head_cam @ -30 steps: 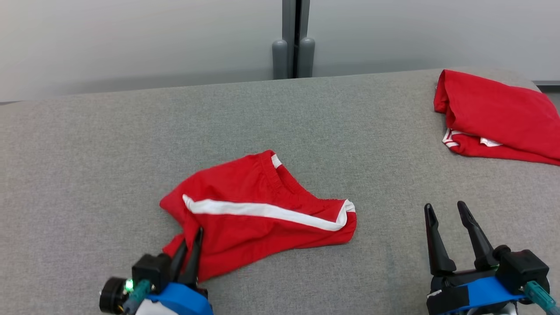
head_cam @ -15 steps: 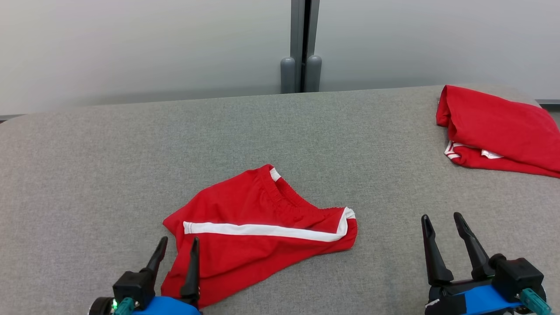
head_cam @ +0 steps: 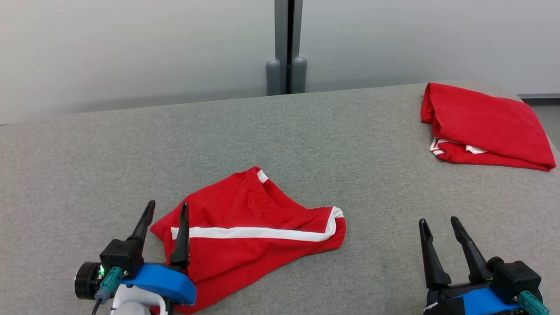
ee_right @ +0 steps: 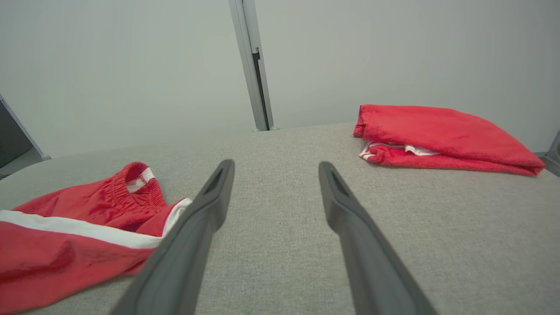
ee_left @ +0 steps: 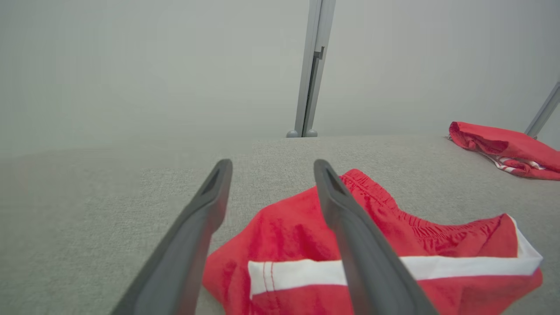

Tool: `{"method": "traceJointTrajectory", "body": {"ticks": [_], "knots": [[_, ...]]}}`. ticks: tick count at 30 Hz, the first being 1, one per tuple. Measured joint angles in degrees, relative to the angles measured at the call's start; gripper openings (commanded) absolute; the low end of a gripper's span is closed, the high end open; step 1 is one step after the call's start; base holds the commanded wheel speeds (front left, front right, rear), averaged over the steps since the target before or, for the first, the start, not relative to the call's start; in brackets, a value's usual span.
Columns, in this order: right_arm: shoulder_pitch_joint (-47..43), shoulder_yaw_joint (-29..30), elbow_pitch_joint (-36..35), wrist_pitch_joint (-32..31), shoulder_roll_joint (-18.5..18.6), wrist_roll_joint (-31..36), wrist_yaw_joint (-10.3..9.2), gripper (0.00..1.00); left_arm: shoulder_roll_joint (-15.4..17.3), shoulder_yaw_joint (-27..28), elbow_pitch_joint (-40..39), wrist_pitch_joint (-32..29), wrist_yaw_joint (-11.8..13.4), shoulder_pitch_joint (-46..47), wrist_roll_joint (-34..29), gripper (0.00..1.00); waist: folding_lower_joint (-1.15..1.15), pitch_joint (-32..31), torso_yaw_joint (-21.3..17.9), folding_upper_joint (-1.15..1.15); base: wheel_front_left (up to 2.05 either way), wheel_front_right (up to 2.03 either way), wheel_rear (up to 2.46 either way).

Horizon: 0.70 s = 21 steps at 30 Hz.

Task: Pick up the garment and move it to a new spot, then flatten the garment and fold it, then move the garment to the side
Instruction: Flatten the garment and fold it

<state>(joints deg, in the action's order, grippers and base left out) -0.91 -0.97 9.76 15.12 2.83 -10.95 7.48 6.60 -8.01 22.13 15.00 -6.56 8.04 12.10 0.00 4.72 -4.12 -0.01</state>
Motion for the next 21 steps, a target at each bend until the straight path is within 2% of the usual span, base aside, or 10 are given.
{"method": "traceJointTrajectory", "body": {"ticks": [17, 18, 19, 20, 21], "knots": [[0.49, 0.69, -0.09, 0.0, 0.01, -0.55, 0.0, 1.0, -0.82, -4.67, 19.57, -2.04, -0.53, 2.6, 1.11, 1.0, 0.0, 1.87, -1.24, 0.01, 0.0, 0.0, 0.0], [0.52, 0.62, -0.08, 0.0, 0.0, -0.55, 0.0, 1.0, -0.92, -5.21, 20.4, -2.3, -0.54, 3.06, 1.1, 0.85, 0.0, 1.92, -1.25, 0.01, 0.0, 0.0, 0.0], [0.54, 0.51, -0.05, 0.0, 0.01, -0.54, 0.01, 1.0, -1.04, -5.54, 21.19, -2.29, -0.54, 3.49, 1.24, 0.41, 0.0, 1.93, -1.29, 0.01, 0.0, 0.0, 0.0], [0.58, 0.43, -0.05, 0.0, 0.0, -0.54, 0.01, 1.0, -1.09, -5.69, 21.85, -2.21, -0.54, 3.94, 1.49, 0.15, 0.0, 1.96, -1.37, 0.01, 0.0, 0.0, 0.0], [0.64, 0.4, -0.05, 0.0, 0.0, -0.53, 0.0, 1.0, -1.08, -5.87, 22.42, -2.01, -0.54, 4.3, 1.53, 0.0, 0.0, 1.99, -1.45, 0.01, 0.0, 0.0, 0.0]]}}
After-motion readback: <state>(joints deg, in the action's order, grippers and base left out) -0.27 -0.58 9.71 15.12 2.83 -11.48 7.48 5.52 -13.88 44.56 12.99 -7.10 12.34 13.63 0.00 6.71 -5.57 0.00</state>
